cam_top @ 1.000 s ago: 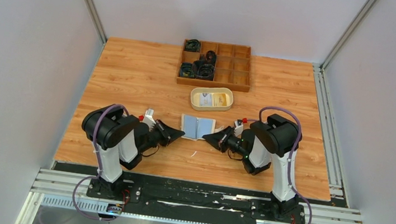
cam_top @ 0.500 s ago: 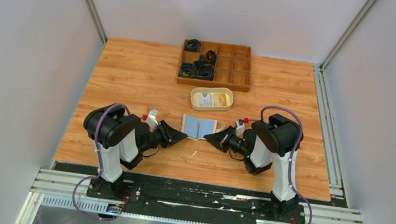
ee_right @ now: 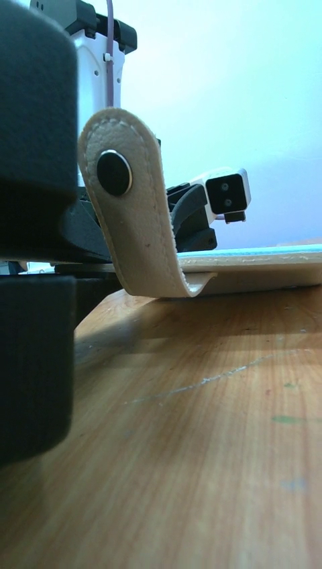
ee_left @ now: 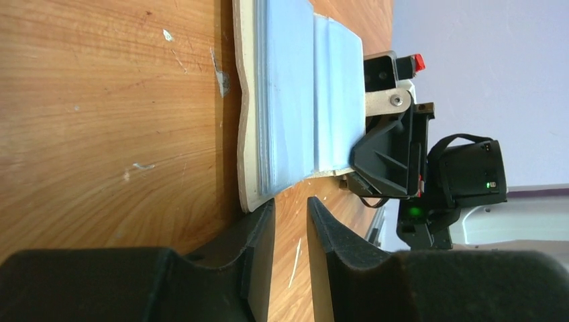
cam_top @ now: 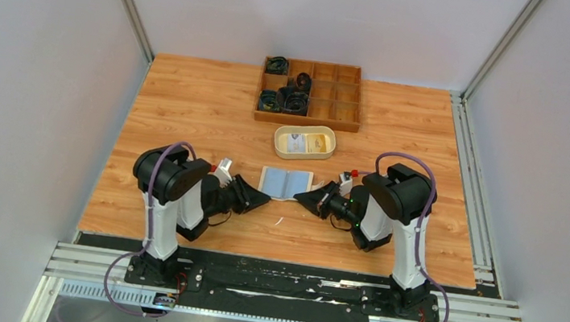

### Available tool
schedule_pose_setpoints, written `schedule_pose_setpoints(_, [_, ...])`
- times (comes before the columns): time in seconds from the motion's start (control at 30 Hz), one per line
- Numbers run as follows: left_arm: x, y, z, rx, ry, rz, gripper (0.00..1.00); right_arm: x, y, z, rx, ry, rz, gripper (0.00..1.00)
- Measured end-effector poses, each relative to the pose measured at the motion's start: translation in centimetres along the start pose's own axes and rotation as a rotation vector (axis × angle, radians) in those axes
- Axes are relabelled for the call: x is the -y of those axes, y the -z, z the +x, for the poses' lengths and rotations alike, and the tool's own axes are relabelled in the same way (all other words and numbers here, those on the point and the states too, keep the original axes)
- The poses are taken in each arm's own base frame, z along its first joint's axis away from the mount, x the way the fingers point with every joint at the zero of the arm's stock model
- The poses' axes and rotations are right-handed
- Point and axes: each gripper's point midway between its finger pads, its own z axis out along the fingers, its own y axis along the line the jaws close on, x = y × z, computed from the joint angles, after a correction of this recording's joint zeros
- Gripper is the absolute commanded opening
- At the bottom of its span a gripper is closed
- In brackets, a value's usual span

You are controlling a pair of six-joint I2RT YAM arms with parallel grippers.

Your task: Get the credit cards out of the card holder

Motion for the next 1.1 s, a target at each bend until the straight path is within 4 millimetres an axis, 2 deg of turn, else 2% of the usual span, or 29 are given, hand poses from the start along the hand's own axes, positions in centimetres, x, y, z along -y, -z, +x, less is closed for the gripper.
schedule_pose_setpoints(0.13, [-0.2,0.9,-0.8,0.035,-0.014,-0.01,0.34,0.0,0.0,0.0,0.0,0.0,0.0,0.0])
schedule_pose_setpoints(0.3, [-0.4,2.2,-2.4,0.095,-0.023,-0.019,0.51,0.0,0.1,0.0,-0.004,0.001,-0.001,0.0])
schedule_pose_setpoints(0.5, [0.6,2.9,-4.2,0.157,-0.036,0.002,0.52,0.0,0.2,0.0,-0.015,0.003,-0.003,0.0])
schedule_pose_setpoints(0.9, [0.9,0.7,-8.5,0.174,-0.165,-0.167,0.56,-0.1,0.9,0.3,-0.072,0.005,-0.015,0.0])
schedule_pose_setpoints(1.0, [-0.1,0.2,-8.2,0.138,-0.155,-0.211,0.56,-0.2,1.1,0.6,-0.095,0.005,-0.021,0.0])
schedule_pose_setpoints(1.03, [-1.0,0.1,-7.8,0.116,-0.143,-0.238,0.56,-0.2,1.1,0.7,-0.104,0.005,-0.023,0.0])
schedule_pose_setpoints(1.1, [-1.2,0.0,-7.6,0.104,-0.134,-0.238,0.56,-0.4,1.2,0.7,-0.11,0.007,-0.028,0.0])
